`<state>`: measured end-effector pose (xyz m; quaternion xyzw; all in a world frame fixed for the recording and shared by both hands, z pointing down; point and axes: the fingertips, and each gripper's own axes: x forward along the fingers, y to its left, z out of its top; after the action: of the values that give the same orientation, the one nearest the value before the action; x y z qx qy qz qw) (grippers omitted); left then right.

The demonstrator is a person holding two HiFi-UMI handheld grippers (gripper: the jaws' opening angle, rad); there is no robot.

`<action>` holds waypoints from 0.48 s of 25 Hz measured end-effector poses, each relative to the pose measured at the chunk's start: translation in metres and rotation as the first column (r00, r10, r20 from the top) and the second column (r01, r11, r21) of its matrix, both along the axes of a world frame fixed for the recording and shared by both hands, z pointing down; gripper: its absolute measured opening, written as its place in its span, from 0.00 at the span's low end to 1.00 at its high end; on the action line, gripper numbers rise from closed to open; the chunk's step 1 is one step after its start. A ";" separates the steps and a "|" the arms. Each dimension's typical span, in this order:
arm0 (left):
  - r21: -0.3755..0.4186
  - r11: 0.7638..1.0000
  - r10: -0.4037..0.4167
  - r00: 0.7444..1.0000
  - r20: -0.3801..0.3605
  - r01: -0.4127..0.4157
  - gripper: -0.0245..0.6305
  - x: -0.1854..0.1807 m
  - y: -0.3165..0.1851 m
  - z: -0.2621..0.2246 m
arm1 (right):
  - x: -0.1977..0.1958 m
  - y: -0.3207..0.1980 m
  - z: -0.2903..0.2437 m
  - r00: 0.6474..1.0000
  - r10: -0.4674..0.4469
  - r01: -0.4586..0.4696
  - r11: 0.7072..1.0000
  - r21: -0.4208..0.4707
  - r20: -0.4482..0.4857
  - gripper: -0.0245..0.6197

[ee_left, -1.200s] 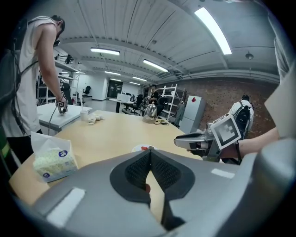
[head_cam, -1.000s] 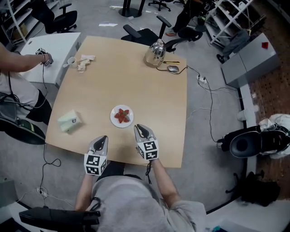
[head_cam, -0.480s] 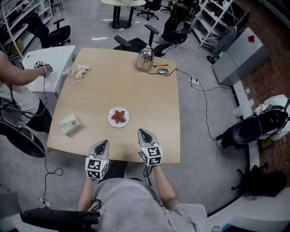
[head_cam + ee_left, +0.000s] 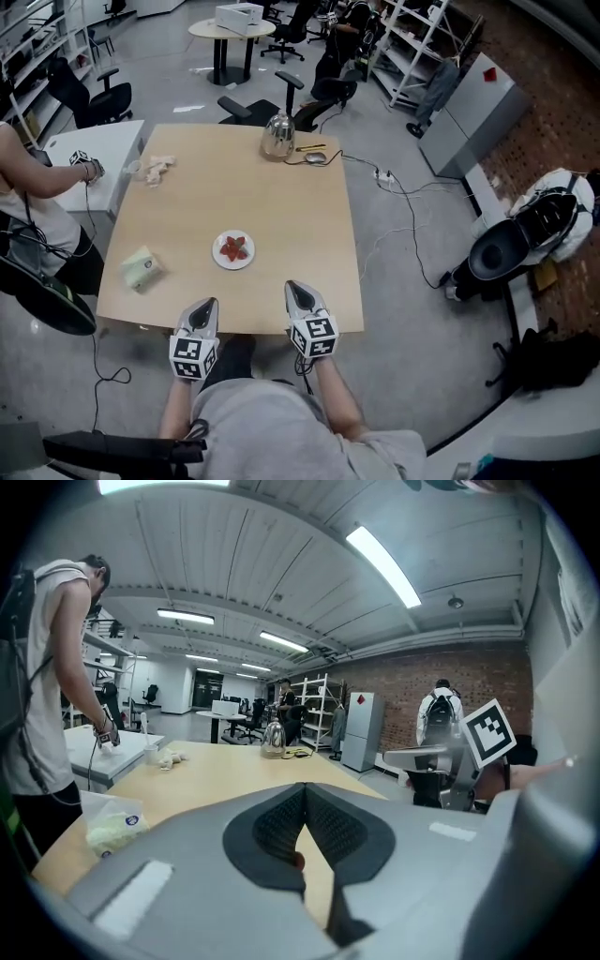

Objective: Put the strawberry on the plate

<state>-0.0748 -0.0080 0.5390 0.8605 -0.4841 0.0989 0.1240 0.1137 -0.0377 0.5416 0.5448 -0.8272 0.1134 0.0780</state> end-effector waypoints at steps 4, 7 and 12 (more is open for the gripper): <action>0.037 0.999 0.009 1.000 0.004 -0.009 0.07 0.002 0.011 -0.015 | 0.007 0.021 -0.013 1.000 0.018 -0.018 0.999 0.031 0.004 0.05; 0.053 0.999 0.011 1.000 0.005 -0.011 0.07 0.001 0.019 -0.021 | 0.009 0.034 -0.017 1.000 0.030 -0.030 0.999 0.041 0.005 0.05; 0.090 0.996 -0.005 1.000 0.001 0.005 0.07 -0.006 0.027 -0.029 | 0.007 0.049 -0.021 0.999 0.040 -0.040 0.997 0.064 0.009 0.05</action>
<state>-0.0808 0.0191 0.5096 0.8640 -0.4903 0.0771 0.0849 0.1210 0.0116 0.5203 0.5631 -0.8196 0.0902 0.0549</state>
